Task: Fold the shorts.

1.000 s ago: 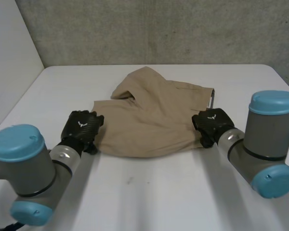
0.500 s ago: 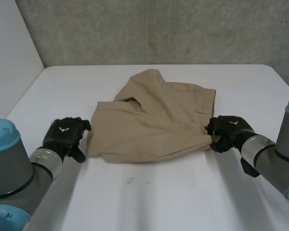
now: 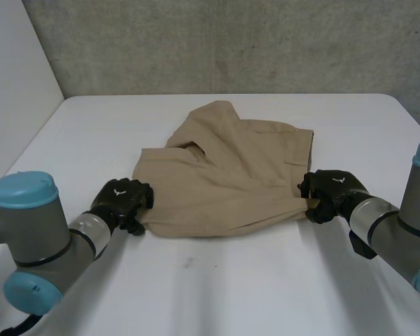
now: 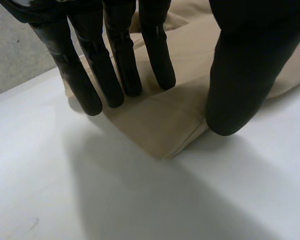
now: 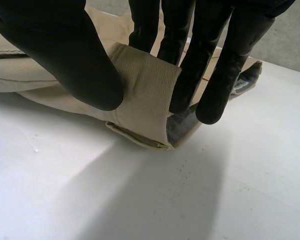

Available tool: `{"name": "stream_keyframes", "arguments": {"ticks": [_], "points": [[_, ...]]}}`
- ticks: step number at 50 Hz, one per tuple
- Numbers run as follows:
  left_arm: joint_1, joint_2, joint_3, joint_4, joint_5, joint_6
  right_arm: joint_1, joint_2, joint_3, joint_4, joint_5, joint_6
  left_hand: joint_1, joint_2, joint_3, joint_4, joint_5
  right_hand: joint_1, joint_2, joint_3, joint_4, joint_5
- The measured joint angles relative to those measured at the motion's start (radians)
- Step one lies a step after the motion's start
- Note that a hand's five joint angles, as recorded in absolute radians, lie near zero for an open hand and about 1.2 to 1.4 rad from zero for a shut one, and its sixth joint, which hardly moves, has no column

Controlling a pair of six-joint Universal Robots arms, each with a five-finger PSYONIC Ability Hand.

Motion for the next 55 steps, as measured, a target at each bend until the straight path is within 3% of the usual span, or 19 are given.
{"name": "stream_keyframes", "arguments": {"ticks": [7, 9, 11, 16, 27, 55], "points": [[-0.007, -0.024, 0.004, 0.019, -0.037, 0.065, 0.004, 0.000, -0.001, 0.001, 0.002, -0.012, 0.391, 0.437, 0.427, 0.430, 0.422, 0.000, 0.000, 0.000, 0.000, 0.000], [-0.008, -0.021, -0.002, 0.023, -0.040, 0.072, 0.006, 0.000, -0.001, 0.002, 0.003, -0.025, 0.395, 0.473, 0.456, 0.469, 0.450, 0.000, 0.000, 0.000, 0.000, 0.000], [-0.009, -0.014, -0.009, 0.025, -0.040, 0.076, 0.008, 0.000, -0.001, 0.005, 0.003, -0.045, 0.395, 0.473, 0.456, 0.469, 0.450, 0.000, 0.000, 0.000, 0.000, 0.000], [-0.012, 0.033, -0.037, 0.028, -0.037, 0.077, 0.011, -0.003, 0.001, 0.026, 0.003, -0.170, 0.395, 0.478, 0.460, 0.474, 0.450, -0.300, -0.432, -0.435, -0.438, -0.401], [-0.017, 0.065, -0.050, 0.029, -0.035, 0.072, 0.006, -0.012, 0.020, 0.066, 0.004, -0.384, 0.401, 0.478, 0.467, 0.474, 0.450, -0.337, -0.473, -0.491, -0.498, -0.465], [-0.002, 0.053, -0.016, 0.028, -0.041, 0.065, 0.047, 0.089, 0.012, -0.044, 0.012, -0.274, 0.402, 0.481, 0.468, 0.475, 0.450, -0.355, -0.492, -0.516, -0.521, -0.521]]}}
